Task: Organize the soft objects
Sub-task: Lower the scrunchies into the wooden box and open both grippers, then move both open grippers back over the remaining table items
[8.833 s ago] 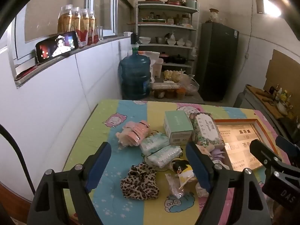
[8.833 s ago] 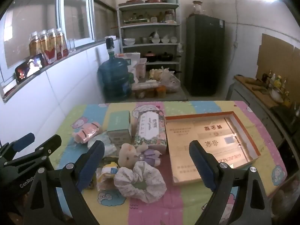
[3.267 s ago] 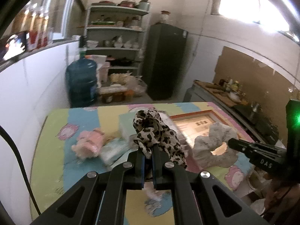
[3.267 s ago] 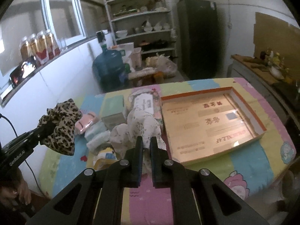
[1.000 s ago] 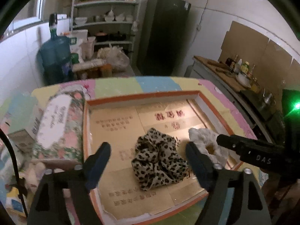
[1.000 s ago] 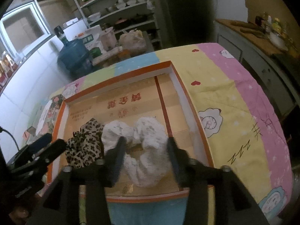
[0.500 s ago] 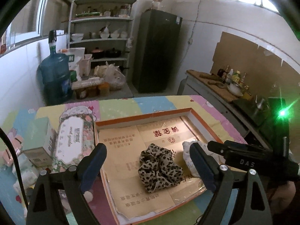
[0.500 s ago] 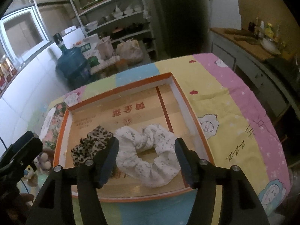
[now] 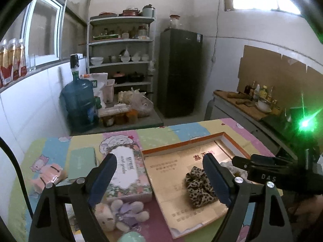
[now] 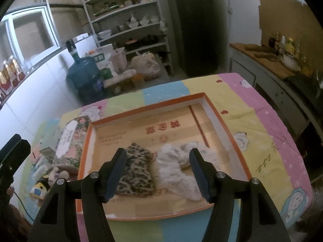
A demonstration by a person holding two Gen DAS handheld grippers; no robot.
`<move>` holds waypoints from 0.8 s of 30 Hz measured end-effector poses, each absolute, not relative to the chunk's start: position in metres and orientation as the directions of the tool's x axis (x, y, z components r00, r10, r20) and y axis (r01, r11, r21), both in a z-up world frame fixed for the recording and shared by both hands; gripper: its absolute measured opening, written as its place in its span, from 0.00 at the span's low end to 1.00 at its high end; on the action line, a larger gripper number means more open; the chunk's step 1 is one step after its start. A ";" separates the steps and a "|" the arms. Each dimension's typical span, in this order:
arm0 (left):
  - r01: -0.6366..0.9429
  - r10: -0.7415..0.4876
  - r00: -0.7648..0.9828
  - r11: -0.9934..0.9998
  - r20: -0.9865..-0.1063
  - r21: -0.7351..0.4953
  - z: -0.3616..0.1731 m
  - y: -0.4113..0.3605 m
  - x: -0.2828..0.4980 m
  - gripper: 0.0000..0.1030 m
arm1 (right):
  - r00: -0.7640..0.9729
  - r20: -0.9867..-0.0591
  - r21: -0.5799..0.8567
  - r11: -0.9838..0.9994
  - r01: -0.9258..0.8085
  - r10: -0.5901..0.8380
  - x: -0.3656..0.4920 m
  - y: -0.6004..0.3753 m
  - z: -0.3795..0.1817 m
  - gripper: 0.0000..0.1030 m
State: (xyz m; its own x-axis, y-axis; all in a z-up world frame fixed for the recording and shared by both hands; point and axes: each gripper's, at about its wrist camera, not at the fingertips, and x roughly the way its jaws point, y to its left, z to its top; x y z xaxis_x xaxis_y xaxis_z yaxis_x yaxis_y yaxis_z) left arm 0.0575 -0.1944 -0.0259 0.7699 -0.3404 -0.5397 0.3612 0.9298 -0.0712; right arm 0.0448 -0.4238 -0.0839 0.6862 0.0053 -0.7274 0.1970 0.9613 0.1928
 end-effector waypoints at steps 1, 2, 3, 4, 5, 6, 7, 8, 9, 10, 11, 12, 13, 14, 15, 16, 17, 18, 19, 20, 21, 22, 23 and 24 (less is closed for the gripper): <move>0.360 -0.343 0.769 0.930 -0.540 -0.078 -0.025 -0.190 0.058 0.85 | 0.690 -0.724 0.192 0.961 0.199 0.002 0.045 -0.421 -0.083 0.64; 0.356 -0.344 0.768 0.931 -0.540 -0.086 -0.025 -0.182 0.058 0.85 | 0.694 -0.720 0.191 0.960 0.203 -0.004 0.044 -0.417 -0.081 0.64; 0.350 -0.340 0.769 0.932 -0.542 -0.089 -0.025 -0.177 0.058 0.85 | 0.698 -0.716 0.189 0.959 0.209 -0.011 0.044 -0.413 -0.079 0.64; 0.344 -0.337 0.769 0.934 -0.543 -0.092 -0.025 -0.172 0.059 0.85 | 0.701 -0.713 0.188 0.959 0.214 -0.017 0.044 -0.411 -0.078 0.64; 0.338 -0.333 0.770 0.936 -0.544 -0.095 -0.025 -0.167 0.059 0.85 | 0.705 -0.709 0.188 0.958 0.216 -0.020 0.043 -0.407 -0.077 0.65; 0.330 -0.328 0.771 0.939 -0.546 -0.098 -0.025 -0.160 0.059 0.85 | 0.707 -0.707 0.189 0.958 0.217 -0.021 0.043 -0.404 -0.075 0.66; 0.322 -0.324 0.772 0.941 -0.548 -0.102 -0.025 -0.154 0.059 0.85 | 0.709 -0.705 0.189 0.957 0.219 -0.023 0.043 -0.400 -0.074 0.68; 0.313 -0.318 0.773 0.944 -0.549 -0.106 -0.025 -0.146 0.059 0.85 | 0.710 -0.704 0.188 0.957 0.220 -0.025 0.043 -0.395 -0.073 0.69; 0.307 -0.315 0.774 0.946 -0.550 -0.109 -0.026 -0.141 0.059 0.85 | 0.710 -0.704 0.187 0.958 0.219 -0.025 0.043 -0.391 -0.073 0.69; 0.299 -0.311 0.775 0.947 -0.551 -0.113 -0.026 -0.135 0.059 0.85 | 0.710 -0.703 0.185 0.959 0.216 -0.024 0.043 -0.386 -0.072 0.69; 0.291 -0.305 0.777 0.950 -0.551 -0.116 -0.027 -0.128 0.059 0.85 | 0.711 -0.703 0.183 0.960 0.213 -0.024 0.042 -0.382 -0.072 0.69; 0.285 -0.301 0.778 0.951 -0.552 -0.118 -0.027 -0.123 0.059 0.85 | 0.711 -0.703 0.181 0.961 0.210 -0.023 0.042 -0.376 -0.072 0.69; 0.275 -0.294 0.778 0.954 -0.555 -0.119 -0.028 -0.115 0.059 0.85 | 0.711 -0.703 0.180 0.962 0.208 -0.022 0.042 -0.372 -0.071 0.69; 0.266 -0.287 0.779 0.956 -0.558 -0.120 -0.030 -0.110 0.059 0.85 | 0.710 -0.704 0.179 0.962 0.205 -0.020 0.041 -0.367 -0.071 0.69; 0.260 -0.282 0.779 0.958 -0.560 -0.120 -0.031 -0.105 0.057 0.85 | 0.710 -0.704 0.179 0.963 0.201 -0.017 0.041 -0.362 -0.071 0.69; 0.251 -0.275 0.779 0.960 -0.564 -0.121 -0.032 -0.098 0.057 0.85 | 0.710 -0.704 0.178 0.964 0.198 -0.015 0.041 -0.358 -0.071 0.69; 0.241 -0.268 0.778 0.963 -0.569 -0.125 -0.033 -0.091 0.057 0.85 | 0.710 -0.704 0.176 0.965 0.193 -0.014 0.040 -0.353 -0.071 0.69; 0.236 -0.265 0.777 0.964 -0.571 -0.126 -0.034 -0.086 0.056 0.85 | 0.710 -0.704 0.175 0.966 0.189 -0.012 0.039 -0.348 -0.070 0.69; 0.227 -0.259 0.777 0.965 -0.574 -0.128 -0.035 -0.080 0.055 0.85 | 0.711 -0.703 0.174 0.967 0.185 -0.010 0.038 -0.344 -0.070 0.69; 0.218 -0.252 0.777 0.967 -0.577 -0.130 -0.036 -0.073 0.054 0.85 | 0.711 -0.704 0.173 0.968 0.181 -0.007 0.038 -0.339 -0.070 0.69; 0.213 -0.249 0.778 0.968 -0.577 -0.130 -0.036 -0.068 0.053 0.85 | 0.710 -0.704 0.172 0.969 0.178 -0.005 0.037 -0.333 -0.070 0.69; 0.208 -0.245 0.778 0.969 -0.578 -0.131 -0.037 -0.062 0.052 0.85 | 0.710 -0.704 0.172 0.969 0.175 -0.003 0.036 -0.330 -0.071 0.69; 0.203 -0.241 0.779 0.970 -0.579 -0.131 -0.037 -0.058 0.051 0.85 | 0.709 -0.705 0.173 0.970 0.171 0.000 0.036 -0.325 -0.071 0.69; 0.198 -0.237 0.779 0.971 -0.580 -0.131 -0.037 -0.053 0.049 0.85 | 0.709 -0.705 0.172 0.971 0.169 0.002 0.035 -0.320 -0.071 0.69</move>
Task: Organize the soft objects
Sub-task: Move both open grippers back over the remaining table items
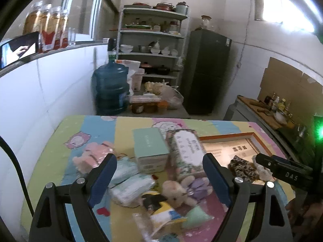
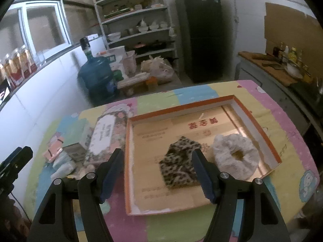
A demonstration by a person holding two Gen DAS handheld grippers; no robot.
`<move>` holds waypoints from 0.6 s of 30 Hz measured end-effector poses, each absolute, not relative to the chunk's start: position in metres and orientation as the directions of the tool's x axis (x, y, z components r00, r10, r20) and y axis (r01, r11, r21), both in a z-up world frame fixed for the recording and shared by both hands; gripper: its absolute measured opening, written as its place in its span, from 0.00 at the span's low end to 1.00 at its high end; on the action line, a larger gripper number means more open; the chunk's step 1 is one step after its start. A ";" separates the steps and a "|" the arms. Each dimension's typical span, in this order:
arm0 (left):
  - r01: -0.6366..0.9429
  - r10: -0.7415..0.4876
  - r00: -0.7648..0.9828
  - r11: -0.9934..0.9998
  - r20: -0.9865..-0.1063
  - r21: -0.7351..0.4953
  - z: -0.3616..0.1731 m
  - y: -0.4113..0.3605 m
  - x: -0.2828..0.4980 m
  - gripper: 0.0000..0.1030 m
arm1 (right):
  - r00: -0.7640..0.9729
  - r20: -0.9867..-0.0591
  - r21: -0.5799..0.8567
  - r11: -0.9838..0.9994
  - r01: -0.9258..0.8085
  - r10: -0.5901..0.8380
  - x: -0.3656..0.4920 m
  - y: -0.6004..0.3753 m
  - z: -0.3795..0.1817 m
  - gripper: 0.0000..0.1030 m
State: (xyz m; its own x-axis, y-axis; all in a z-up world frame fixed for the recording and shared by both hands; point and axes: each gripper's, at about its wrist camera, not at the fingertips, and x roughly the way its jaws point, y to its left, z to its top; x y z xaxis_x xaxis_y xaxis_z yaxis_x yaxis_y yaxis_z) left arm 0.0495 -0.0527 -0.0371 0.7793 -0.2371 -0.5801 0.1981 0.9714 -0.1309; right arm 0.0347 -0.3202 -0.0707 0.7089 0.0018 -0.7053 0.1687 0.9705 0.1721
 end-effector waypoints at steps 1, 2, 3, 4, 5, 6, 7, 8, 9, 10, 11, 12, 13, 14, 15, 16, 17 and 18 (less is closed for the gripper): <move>0.193 -0.233 0.780 0.973 -0.581 -0.131 -0.037 -0.047 0.048 0.85 | 0.709 -0.706 0.172 0.971 0.167 0.004 0.035 -0.317 -0.071 0.69; 0.188 -0.230 0.781 0.973 -0.581 -0.131 -0.038 -0.042 0.047 0.85 | 0.708 -0.706 0.173 0.971 0.163 0.007 0.034 -0.313 -0.071 0.69; 0.186 -0.227 0.781 0.974 -0.582 -0.132 -0.038 -0.038 0.045 0.85 | 0.709 -0.705 0.174 0.972 0.160 0.010 0.033 -0.309 -0.070 0.69; 0.182 -0.225 0.781 0.974 -0.583 -0.131 -0.038 -0.034 0.044 0.85 | 0.710 -0.705 0.175 0.972 0.158 0.011 0.032 -0.306 -0.070 0.69; 0.180 -0.222 0.781 0.975 -0.584 -0.130 -0.038 -0.032 0.042 0.85 | 0.710 -0.704 0.176 0.972 0.155 0.014 0.032 -0.301 -0.071 0.69; 0.176 -0.218 0.781 0.976 -0.586 -0.130 -0.038 -0.026 0.041 0.85 | 0.711 -0.703 0.176 0.973 0.150 0.018 0.031 -0.297 -0.071 0.69; 0.173 -0.216 0.780 0.976 -0.587 -0.130 -0.039 -0.023 0.040 0.85 | 0.711 -0.703 0.176 0.973 0.148 0.019 0.030 -0.293 -0.070 0.69; 0.170 -0.214 0.780 0.977 -0.588 -0.131 -0.040 -0.018 0.038 0.85 | 0.711 -0.702 0.177 0.974 0.143 0.023 0.029 -0.289 -0.071 0.69; 0.168 -0.213 0.779 0.977 -0.590 -0.131 -0.040 -0.015 0.037 0.85 | 0.711 -0.702 0.178 0.974 0.137 0.028 0.029 -0.285 -0.071 0.69; 0.165 -0.211 0.778 0.977 -0.592 -0.133 -0.041 -0.011 0.036 0.85 | 0.710 -0.703 0.178 0.975 0.133 0.032 0.028 -0.281 -0.071 0.69; 0.162 -0.210 0.776 0.978 -0.595 -0.134 -0.042 -0.008 0.036 0.85 | 0.708 -0.705 0.177 0.976 0.128 0.036 0.027 -0.277 -0.072 0.69; 0.158 -0.209 0.774 0.978 -0.598 -0.138 -0.043 -0.004 0.036 0.85 | 0.705 -0.708 0.177 0.976 0.124 0.039 0.026 -0.272 -0.073 0.69; 0.155 -0.209 0.772 0.978 -0.600 -0.141 -0.044 0.000 0.036 0.85 | 0.703 -0.710 0.177 0.977 0.121 0.042 0.025 -0.269 -0.074 0.69; 0.153 -0.210 0.770 0.978 -0.603 -0.145 -0.046 0.004 0.035 0.85 | 0.699 -0.713 0.178 0.977 0.117 0.046 0.023 -0.265 -0.076 0.69; 0.151 -0.210 0.768 0.977 -0.605 -0.148 -0.047 0.007 0.034 0.85 | 0.696 -0.717 0.177 0.978 0.114 0.049 0.022 -0.261 -0.077 0.69; 0.150 -0.211 0.766 0.977 -0.607 -0.150 -0.048 0.010 0.033 0.85 | 0.693 -0.719 0.176 0.978 0.111 0.051 0.020 -0.258 -0.078 0.69; 0.150 -0.213 0.764 0.977 -0.609 -0.152 -0.050 0.013 0.033 0.85 | 0.691 -0.721 0.176 0.979 0.107 0.054 0.018 -0.254 -0.079 0.69; 0.151 -0.214 0.761 0.976 -0.612 -0.154 -0.051 0.016 0.032 0.85 | 0.688 -0.723 0.176 0.979 0.102 0.058 0.017 -0.249 -0.081 0.69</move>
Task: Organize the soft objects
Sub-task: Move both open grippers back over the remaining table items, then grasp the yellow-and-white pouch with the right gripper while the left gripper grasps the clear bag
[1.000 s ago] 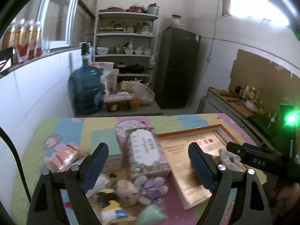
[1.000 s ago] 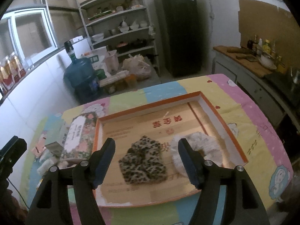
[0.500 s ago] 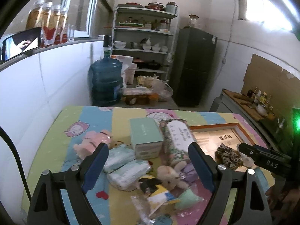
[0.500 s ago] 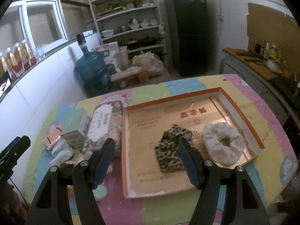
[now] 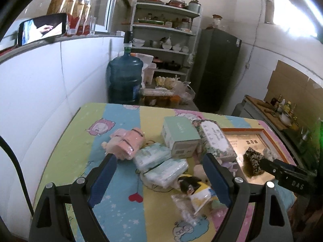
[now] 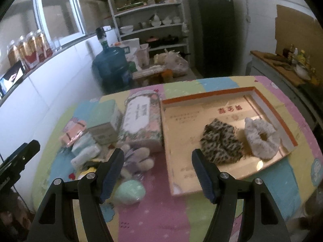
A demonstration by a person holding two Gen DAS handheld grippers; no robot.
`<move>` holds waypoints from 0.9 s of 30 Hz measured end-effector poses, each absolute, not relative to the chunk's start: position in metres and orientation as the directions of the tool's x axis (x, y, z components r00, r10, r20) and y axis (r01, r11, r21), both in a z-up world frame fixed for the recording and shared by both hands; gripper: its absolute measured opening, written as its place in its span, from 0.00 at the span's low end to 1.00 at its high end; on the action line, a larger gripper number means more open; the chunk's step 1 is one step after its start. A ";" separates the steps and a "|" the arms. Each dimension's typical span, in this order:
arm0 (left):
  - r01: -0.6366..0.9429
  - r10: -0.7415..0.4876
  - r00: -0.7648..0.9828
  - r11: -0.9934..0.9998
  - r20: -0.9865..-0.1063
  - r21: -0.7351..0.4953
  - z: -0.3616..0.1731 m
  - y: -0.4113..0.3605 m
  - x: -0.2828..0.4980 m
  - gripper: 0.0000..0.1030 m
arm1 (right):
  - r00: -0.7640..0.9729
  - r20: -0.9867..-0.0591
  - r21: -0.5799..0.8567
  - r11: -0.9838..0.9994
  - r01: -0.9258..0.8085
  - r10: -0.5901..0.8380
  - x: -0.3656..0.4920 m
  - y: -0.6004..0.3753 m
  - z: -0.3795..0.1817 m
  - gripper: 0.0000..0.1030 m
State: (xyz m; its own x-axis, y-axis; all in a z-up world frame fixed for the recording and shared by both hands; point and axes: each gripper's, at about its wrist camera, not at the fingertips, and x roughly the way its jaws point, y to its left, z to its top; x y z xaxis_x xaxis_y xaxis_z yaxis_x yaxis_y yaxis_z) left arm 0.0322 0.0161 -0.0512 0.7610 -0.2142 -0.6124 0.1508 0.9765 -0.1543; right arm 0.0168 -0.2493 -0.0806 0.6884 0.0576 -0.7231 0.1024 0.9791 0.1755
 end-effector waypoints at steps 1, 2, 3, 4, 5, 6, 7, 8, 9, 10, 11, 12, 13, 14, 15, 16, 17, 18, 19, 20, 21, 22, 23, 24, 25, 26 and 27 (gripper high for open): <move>0.151 -0.216 0.757 0.976 -0.617 -0.157 -0.053 0.020 0.032 0.85 | 0.686 -0.725 0.176 0.979 0.099 0.060 0.016 -0.246 -0.082 0.69; 0.152 -0.219 0.753 0.975 -0.620 -0.159 -0.055 0.023 0.031 0.85 | 0.683 -0.727 0.176 0.980 0.094 0.065 0.015 -0.241 -0.083 0.69; 0.153 -0.221 0.750 0.975 -0.623 -0.162 -0.056 0.025 0.031 0.85 | 0.680 -0.730 0.178 0.980 0.088 0.071 0.014 -0.237 -0.085 0.69; 0.153 -0.223 0.746 0.974 -0.627 -0.164 -0.057 0.028 0.031 0.85 | 0.677 -0.732 0.179 0.980 0.083 0.077 0.014 -0.234 -0.085 0.69; 0.153 -0.224 0.744 0.974 -0.630 -0.167 -0.058 0.029 0.031 0.85 | 0.673 -0.735 0.181 0.981 0.075 0.084 0.014 -0.230 -0.087 0.69; 0.153 -0.228 0.740 0.973 -0.633 -0.172 -0.060 0.032 0.031 0.85 | 0.667 -0.739 0.184 0.981 0.066 0.093 0.014 -0.226 -0.089 0.69; 0.153 -0.230 0.737 0.973 -0.635 -0.175 -0.061 0.034 0.030 0.85 | 0.663 -0.741 0.187 0.981 0.058 0.102 0.013 -0.222 -0.091 0.69; 0.151 -0.230 0.736 0.973 -0.637 -0.177 -0.062 0.036 0.030 0.85 | 0.658 -0.745 0.191 0.980 0.048 0.113 0.013 -0.218 -0.092 0.69; 0.149 -0.229 0.734 0.973 -0.640 -0.178 -0.064 0.039 0.029 0.85 | 0.653 -0.747 0.198 0.980 0.036 0.127 0.012 -0.213 -0.094 0.69; 0.145 -0.227 0.732 0.973 -0.643 -0.179 -0.065 0.042 0.028 0.85 | 0.649 -0.748 0.204 0.979 0.023 0.141 0.011 -0.209 -0.095 0.69; 0.140 -0.225 0.730 0.974 -0.646 -0.180 -0.066 0.045 0.028 0.85 | 0.644 -0.748 0.211 0.977 0.007 0.157 0.011 -0.204 -0.096 0.69; 0.137 -0.223 0.728 0.974 -0.648 -0.181 -0.067 0.048 0.027 0.85 | 0.640 -0.748 0.218 0.976 -0.013 0.176 0.012 -0.198 -0.096 0.69; 0.132 -0.220 0.726 0.974 -0.651 -0.182 -0.068 0.051 0.027 0.85 | 0.636 -0.748 0.224 0.974 -0.031 0.192 0.013 -0.192 -0.096 0.69; 0.128 -0.217 0.725 0.975 -0.653 -0.183 -0.069 0.054 0.026 0.85 | 0.630 -0.749 0.227 0.973 -0.050 0.207 0.014 -0.186 -0.097 0.69; 0.122 -0.213 0.724 0.976 -0.656 -0.183 -0.070 0.057 0.025 0.85 | 0.621 -0.751 0.228 0.971 -0.072 0.222 0.016 -0.178 -0.098 0.69; 0.118 -0.210 0.723 0.976 -0.659 -0.182 -0.070 0.060 0.026 0.85 | 0.613 -0.755 0.229 0.970 -0.087 0.233 0.019 -0.172 -0.100 0.69; 0.113 -0.205 0.723 0.977 -0.660 -0.180 -0.070 0.063 0.024 0.85 | 0.602 -0.760 0.231 0.968 -0.101 0.244 0.022 -0.166 -0.102 0.69; 0.107 -0.200 0.724 0.978 -0.660 -0.178 -0.070 0.066 0.023 0.85 | 0.591 -0.765 0.238 0.965 -0.113 0.258 0.026 -0.161 -0.105 0.69; 0.100 -0.193 0.726 0.979 -0.660 -0.177 -0.070 0.070 0.021 0.85 | 0.580 -0.769 0.244 0.962 -0.120 0.268 0.030 -0.156 -0.108 0.69; 0.092 -0.187 0.728 0.980 -0.660 -0.176 -0.070 0.074 0.019 0.85 | 0.563 -0.777 0.254 0.959 -0.128 0.281 0.034 -0.152 -0.112 0.69; 0.085 -0.182 0.729 0.981 -0.660 -0.176 -0.070 0.077 0.018 0.85 | 0.544 -0.786 0.264 0.955 -0.133 0.293 0.038 -0.149 -0.116 0.69; 0.076 -0.176 0.730 0.981 -0.660 -0.178 -0.070 0.080 0.018 0.85 | 0.532 -0.795 0.262 0.956 -0.131 0.290 0.040 -0.147 -0.120 0.69; 0.069 -0.172 0.730 0.981 -0.661 -0.179 -0.071 0.083 0.017 0.85 | 0.521 -0.808 0.246 0.961 -0.126 0.276 0.043 -0.144 -0.124 0.68; 0.059 -0.166 0.731 0.982 -0.662 -0.181 -0.071 0.087 0.016 0.85 | 0.515 -0.814 0.237 0.963 -0.125 0.268 0.045 -0.142 -0.126 0.59; 0.048 -0.160 0.731 0.982 -0.663 -0.185 -0.072 0.091 0.015 0.85 | 0.506 -0.822 0.228 0.966 -0.125 0.259 0.047 -0.140 -0.128 0.50; 0.040 -0.157 0.731 0.981 -0.664 -0.188 -0.073 0.094 0.015 0.85 | 0.502 -0.824 0.229 0.965 -0.127 0.261 0.048 -0.140 -0.130 0.50; 0.028 -0.153 0.729 0.981 -0.667 -0.194 -0.074 0.097 0.016 0.85 | 0.503 -0.822 0.232 0.964 -0.134 0.268 0.049 -0.140 -0.130 0.50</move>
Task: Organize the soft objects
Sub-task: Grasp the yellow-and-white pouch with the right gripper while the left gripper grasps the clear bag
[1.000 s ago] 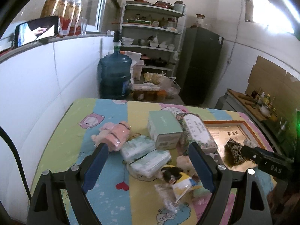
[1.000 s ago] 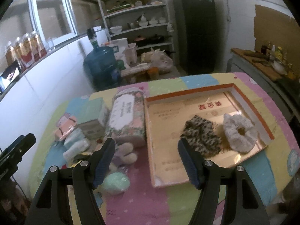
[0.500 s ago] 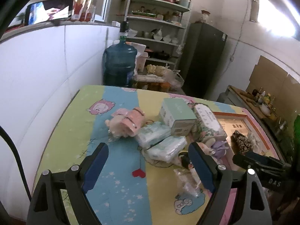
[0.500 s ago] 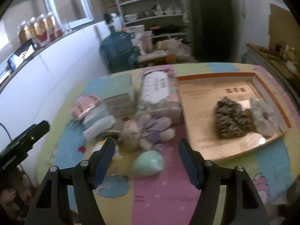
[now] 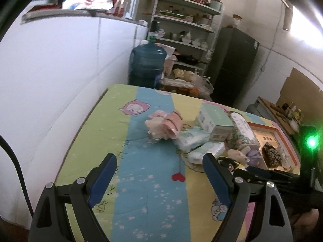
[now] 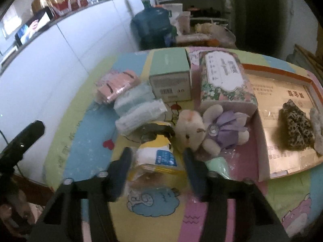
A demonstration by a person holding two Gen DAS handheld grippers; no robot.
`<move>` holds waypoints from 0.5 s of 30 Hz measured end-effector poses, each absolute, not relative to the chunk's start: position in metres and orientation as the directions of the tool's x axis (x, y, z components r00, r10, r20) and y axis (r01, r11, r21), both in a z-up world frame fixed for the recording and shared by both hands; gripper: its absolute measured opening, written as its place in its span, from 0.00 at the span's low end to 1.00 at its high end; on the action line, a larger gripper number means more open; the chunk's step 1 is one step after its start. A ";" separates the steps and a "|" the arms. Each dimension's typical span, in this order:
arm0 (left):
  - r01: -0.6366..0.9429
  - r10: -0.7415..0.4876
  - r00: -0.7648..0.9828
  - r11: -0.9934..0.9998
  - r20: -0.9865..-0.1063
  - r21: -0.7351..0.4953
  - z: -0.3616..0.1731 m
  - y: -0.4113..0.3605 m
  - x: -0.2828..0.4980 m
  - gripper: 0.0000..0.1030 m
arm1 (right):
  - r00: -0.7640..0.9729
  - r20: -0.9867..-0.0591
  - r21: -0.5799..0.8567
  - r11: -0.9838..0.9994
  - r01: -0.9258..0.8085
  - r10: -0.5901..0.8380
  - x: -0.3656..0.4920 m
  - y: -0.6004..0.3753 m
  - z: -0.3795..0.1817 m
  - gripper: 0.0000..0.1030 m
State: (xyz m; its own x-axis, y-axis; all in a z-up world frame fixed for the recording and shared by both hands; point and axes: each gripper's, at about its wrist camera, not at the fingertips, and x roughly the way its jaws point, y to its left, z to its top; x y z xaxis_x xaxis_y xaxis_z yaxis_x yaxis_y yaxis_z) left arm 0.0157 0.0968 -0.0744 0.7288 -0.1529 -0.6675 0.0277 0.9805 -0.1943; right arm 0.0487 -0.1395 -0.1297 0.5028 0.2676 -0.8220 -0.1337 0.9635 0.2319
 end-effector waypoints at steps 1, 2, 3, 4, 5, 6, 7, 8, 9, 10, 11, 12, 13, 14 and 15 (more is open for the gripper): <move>0.021 -0.152 0.727 0.980 -0.670 -0.199 -0.076 0.099 0.016 0.85 | 0.502 -0.822 0.228 0.964 -0.139 0.268 0.049 -0.139 -0.130 0.50; 0.016 -0.152 0.724 0.979 -0.673 -0.204 -0.077 0.101 0.015 0.83 | 0.494 -0.828 0.221 0.964 -0.148 0.266 0.051 -0.137 -0.131 0.50; 0.011 -0.152 0.720 0.978 -0.677 -0.208 -0.078 0.102 0.016 0.83 | 0.474 -0.841 0.211 0.965 -0.156 0.260 0.054 -0.135 -0.134 0.50; 0.011 -0.156 0.716 0.977 -0.680 -0.212 -0.079 0.103 0.017 0.83 | 0.458 -0.853 0.202 0.967 -0.155 0.251 0.056 -0.133 -0.138 0.50; 0.013 -0.159 0.715 0.977 -0.681 -0.214 -0.079 0.102 0.017 0.83 | 0.443 -0.864 0.195 0.970 -0.147 0.241 0.059 -0.133 -0.142 0.50; 0.016 -0.161 0.714 0.977 -0.681 -0.214 -0.080 0.101 0.017 0.83 | 0.427 -0.873 0.194 0.971 -0.139 0.236 0.060 -0.133 -0.145 0.50; 0.020 -0.164 0.714 0.977 -0.681 -0.214 -0.080 0.099 0.017 0.83 | 0.421 -0.875 0.200 0.970 -0.136 0.239 0.061 -0.133 -0.147 0.50; 0.024 -0.167 0.713 0.976 -0.681 -0.214 -0.080 0.098 0.016 0.83 | 0.422 -0.872 0.209 0.968 -0.139 0.248 0.061 -0.134 -0.147 0.50; 0.027 -0.169 0.712 0.976 -0.681 -0.214 -0.080 0.097 0.016 0.83 | 0.423 -0.871 0.206 0.968 -0.146 0.249 0.062 -0.134 -0.147 0.50; 0.030 -0.171 0.711 0.976 -0.682 -0.214 -0.081 0.096 0.016 0.83 | 0.425 -0.870 0.203 0.967 -0.152 0.249 0.061 -0.134 -0.147 0.50; 0.032 -0.174 0.709 0.976 -0.683 -0.215 -0.081 0.095 0.016 0.83 | 0.427 -0.869 0.203 0.967 -0.157 0.252 0.061 -0.134 -0.146 0.49; 0.035 -0.178 0.706 0.976 -0.685 -0.217 -0.082 0.093 0.016 0.83 | 0.427 -0.868 0.203 0.966 -0.158 0.252 0.062 -0.134 -0.146 0.47; 0.038 -0.181 0.705 0.975 -0.686 -0.218 -0.082 0.092 0.016 0.83 | 0.428 -0.867 0.205 0.966 -0.157 0.253 0.062 -0.134 -0.146 0.45; 0.041 -0.184 0.704 0.975 -0.687 -0.219 -0.083 0.091 0.016 0.83 | 0.431 -0.866 0.206 0.966 -0.156 0.255 0.061 -0.135 -0.145 0.45; 0.044 -0.188 0.702 0.974 -0.687 -0.221 -0.083 0.090 0.016 0.83 | 0.434 -0.863 0.210 0.965 -0.156 0.257 0.060 -0.136 -0.144 0.44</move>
State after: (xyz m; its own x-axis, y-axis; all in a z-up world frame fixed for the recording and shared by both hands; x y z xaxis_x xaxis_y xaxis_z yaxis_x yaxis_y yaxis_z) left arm 0.0156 0.0901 -0.0830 0.7021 -0.1880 -0.6868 0.0445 0.9742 -0.2212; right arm 0.0598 -0.1359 -0.1436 0.4339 0.2574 -0.8634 -0.1556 0.9653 0.2096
